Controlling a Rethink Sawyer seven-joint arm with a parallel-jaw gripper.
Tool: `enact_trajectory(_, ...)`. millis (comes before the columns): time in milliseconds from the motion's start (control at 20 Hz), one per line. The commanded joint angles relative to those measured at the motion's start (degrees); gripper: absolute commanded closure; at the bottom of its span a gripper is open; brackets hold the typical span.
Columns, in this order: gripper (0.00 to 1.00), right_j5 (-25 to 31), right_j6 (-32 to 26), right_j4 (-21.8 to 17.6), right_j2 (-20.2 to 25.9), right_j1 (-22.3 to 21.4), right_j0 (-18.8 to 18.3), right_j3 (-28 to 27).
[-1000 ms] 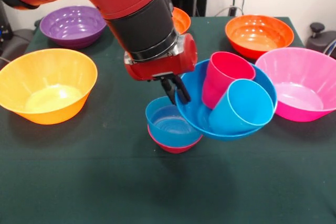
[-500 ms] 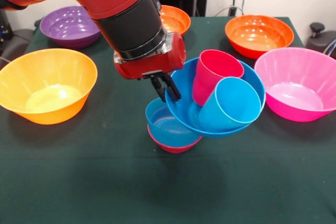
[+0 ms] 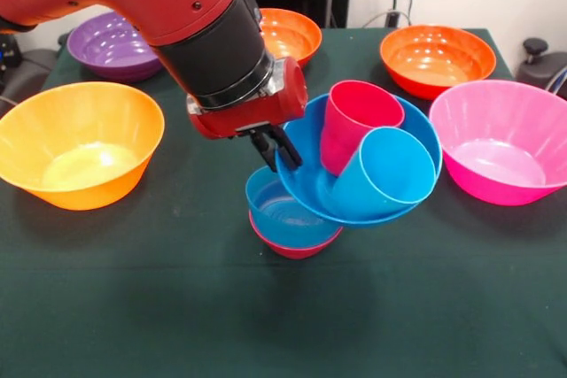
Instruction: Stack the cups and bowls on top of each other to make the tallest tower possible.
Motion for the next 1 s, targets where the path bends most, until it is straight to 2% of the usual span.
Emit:
enact_trajectory(50,1.0,4.7,-21.18,-4.08,2.42,1.52,-1.17,-3.35)
enact_trajectory(350,1.0,3.47,-21.83,-5.28,2.87,2.7,-2.13,-2.9)
enact_trajectory(1000,1.0,3.83,-25.93,-7.49,2.86,6.89,-3.0,-7.09)
